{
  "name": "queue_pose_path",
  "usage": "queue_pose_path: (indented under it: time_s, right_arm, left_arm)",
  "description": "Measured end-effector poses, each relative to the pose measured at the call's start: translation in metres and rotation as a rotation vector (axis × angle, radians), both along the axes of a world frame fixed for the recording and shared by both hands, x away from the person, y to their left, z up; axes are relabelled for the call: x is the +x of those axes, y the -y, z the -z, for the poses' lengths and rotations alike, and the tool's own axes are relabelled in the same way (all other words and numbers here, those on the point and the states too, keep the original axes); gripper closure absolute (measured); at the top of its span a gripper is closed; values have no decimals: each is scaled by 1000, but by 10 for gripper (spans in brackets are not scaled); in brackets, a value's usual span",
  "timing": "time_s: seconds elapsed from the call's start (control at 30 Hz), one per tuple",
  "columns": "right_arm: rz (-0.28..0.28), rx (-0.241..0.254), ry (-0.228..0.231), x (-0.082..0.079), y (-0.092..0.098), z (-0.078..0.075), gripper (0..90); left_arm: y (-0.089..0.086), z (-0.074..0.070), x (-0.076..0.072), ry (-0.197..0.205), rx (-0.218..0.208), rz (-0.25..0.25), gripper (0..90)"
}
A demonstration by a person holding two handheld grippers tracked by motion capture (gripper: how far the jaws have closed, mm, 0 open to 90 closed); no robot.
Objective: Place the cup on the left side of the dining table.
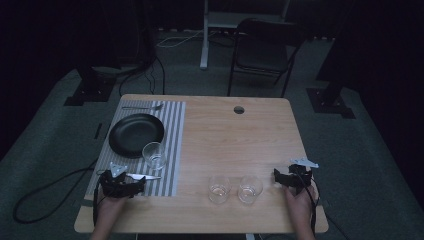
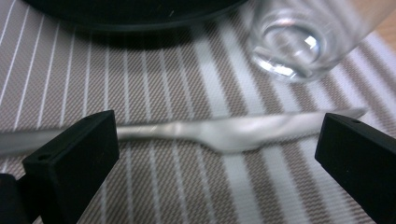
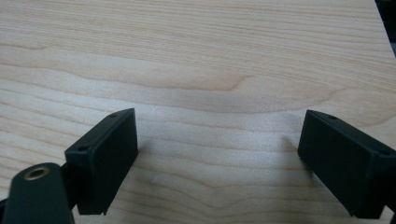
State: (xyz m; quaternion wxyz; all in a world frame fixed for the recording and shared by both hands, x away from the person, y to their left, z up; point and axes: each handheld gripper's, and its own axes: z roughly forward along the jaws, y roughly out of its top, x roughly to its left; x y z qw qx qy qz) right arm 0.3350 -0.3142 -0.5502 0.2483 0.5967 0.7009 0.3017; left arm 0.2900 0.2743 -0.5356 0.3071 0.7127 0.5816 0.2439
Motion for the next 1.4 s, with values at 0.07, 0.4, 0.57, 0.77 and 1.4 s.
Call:
queue_pose_path:
  time_s: [0.07, 0.4, 0.57, 0.77, 1.4]
  right_arm:
    - [0, 0, 0, 0, 0, 0, 117]
    - [0, 0, 0, 0, 0, 0, 117]
    - [0, 0, 0, 0, 0, 0, 117]
    - [0, 0, 0, 0, 0, 0, 117]
    - [2, 1, 0, 0, 0, 0, 117]
  left_arm:
    - [-2, 1, -1, -5, 7, -7, 2]
    - [-18, 7, -5, -49, 12, -45, 2]
    - [-26, 7, -7, -46, 15, -69, 2]
    - [-34, 9, -10, -59, 21, -71, 1]
    - [-44, 11, -15, -43, 29, -107, 2]
